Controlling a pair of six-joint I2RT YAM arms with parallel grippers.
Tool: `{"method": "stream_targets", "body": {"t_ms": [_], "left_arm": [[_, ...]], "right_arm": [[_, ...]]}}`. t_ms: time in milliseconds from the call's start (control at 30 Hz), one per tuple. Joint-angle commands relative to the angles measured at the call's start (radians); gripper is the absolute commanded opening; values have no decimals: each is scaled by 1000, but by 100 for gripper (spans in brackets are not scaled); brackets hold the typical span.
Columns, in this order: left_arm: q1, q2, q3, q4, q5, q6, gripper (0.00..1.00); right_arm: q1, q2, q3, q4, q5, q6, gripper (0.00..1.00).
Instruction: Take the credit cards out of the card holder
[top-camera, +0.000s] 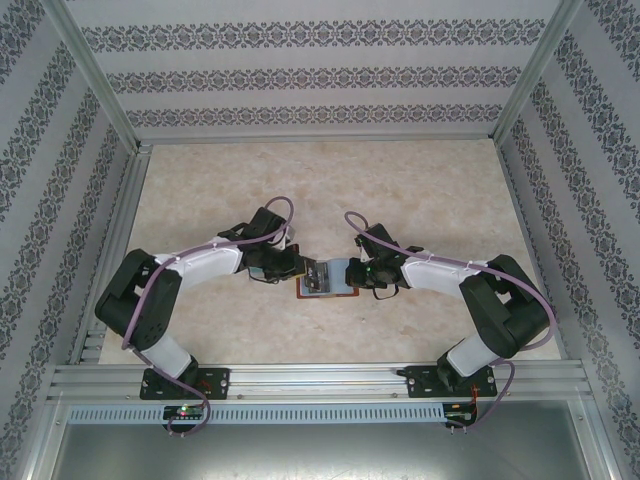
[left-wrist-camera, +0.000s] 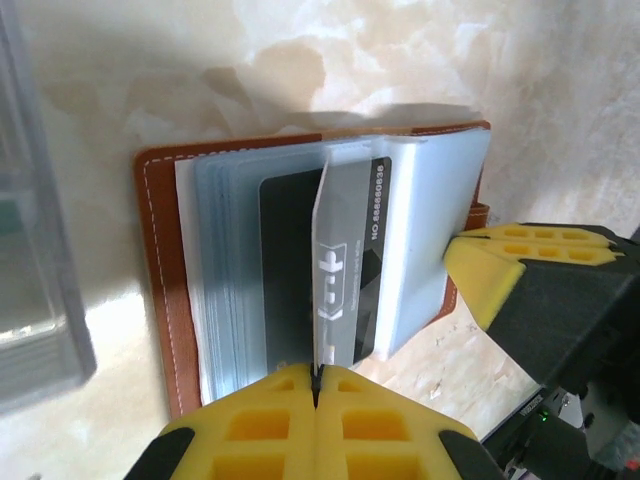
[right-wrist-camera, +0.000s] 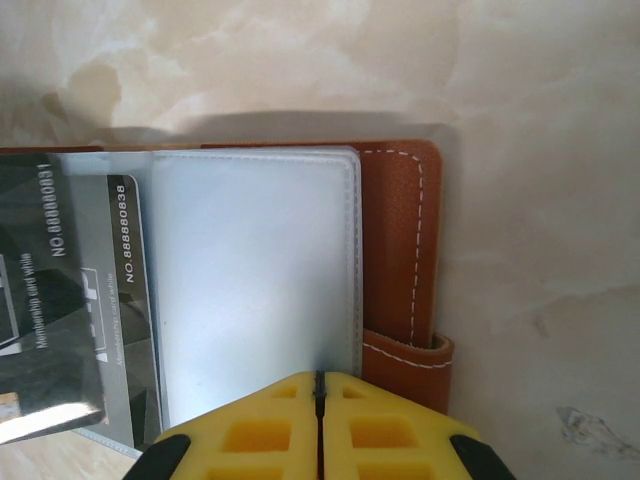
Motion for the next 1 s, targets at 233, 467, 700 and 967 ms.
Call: {"method": "stream_targets", "body": {"t_ms": [233, 467, 700, 967], "left_arm": [[8, -160, 148, -323, -120, 253, 0], [7, -251, 271, -507, -399, 557, 0], [4, -380, 211, -432, -537, 1031, 0], [7, -348, 174, -352, -694, 1458, 0]], "right_arm": [[12, -84, 11, -69, 53, -8, 23], [2, -212, 27, -88, 90, -31, 46], [-32, -332, 11, -108, 121, -43, 62], [-73, -409, -19, -116, 127, -46, 98]]}}
